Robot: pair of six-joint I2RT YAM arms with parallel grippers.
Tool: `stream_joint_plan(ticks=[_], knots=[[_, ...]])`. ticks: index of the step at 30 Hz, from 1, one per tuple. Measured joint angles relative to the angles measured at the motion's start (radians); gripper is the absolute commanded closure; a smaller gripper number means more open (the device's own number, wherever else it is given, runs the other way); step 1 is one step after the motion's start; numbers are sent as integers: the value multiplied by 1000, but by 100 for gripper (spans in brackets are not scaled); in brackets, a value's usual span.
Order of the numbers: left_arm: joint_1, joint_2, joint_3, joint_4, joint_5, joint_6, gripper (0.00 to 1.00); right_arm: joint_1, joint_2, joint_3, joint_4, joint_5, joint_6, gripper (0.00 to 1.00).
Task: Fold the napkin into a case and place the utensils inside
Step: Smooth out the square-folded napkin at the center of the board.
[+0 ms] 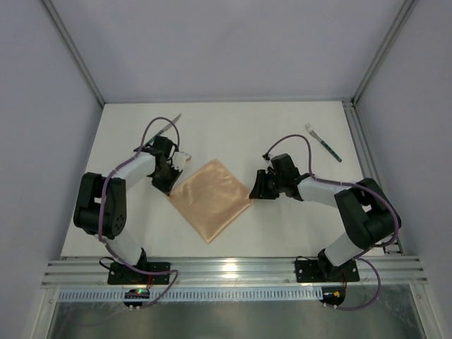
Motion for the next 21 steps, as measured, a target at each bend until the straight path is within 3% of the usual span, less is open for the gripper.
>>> stream_joint_plan(ticks=[4, 21], knots=[[0, 0, 0, 0, 0, 2, 100, -2, 26, 0, 37, -25, 6, 76], [0, -48, -64, -47, -24, 27, 100, -2, 45, -24, 108, -52, 47, 82]])
